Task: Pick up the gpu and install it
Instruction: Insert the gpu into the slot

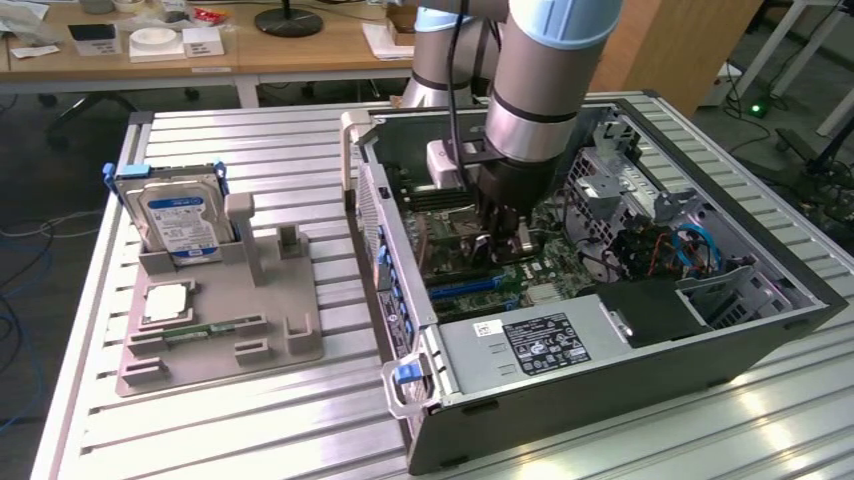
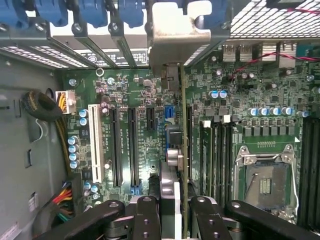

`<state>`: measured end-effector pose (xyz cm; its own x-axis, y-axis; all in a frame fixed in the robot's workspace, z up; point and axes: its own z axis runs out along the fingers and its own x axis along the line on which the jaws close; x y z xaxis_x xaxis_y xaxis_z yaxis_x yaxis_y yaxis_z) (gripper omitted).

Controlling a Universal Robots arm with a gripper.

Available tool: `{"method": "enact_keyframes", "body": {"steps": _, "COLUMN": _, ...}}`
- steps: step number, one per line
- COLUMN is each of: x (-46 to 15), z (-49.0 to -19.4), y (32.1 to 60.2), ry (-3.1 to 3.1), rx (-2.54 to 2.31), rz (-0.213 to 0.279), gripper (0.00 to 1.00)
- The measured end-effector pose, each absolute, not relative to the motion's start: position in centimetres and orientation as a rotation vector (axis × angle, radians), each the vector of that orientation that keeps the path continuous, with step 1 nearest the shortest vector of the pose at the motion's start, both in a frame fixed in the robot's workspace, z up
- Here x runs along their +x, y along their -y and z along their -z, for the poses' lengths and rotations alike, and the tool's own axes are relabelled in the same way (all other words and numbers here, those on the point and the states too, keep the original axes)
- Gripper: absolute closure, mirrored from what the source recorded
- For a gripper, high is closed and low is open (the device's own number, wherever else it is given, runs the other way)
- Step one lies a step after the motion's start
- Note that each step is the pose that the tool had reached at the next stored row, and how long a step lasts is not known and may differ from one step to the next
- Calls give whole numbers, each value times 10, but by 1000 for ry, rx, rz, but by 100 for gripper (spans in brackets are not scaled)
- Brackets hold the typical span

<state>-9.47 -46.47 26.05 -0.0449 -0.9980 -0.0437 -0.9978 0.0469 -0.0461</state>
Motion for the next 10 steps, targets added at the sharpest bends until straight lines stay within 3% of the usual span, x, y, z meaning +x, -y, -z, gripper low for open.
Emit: {"method": "enact_keyframes", "body": {"steps": 10, "x": -99, "z": -247, "y": 465, "ry": -2226, "rx": -2126, "rz": 5, "gripper": 72}}
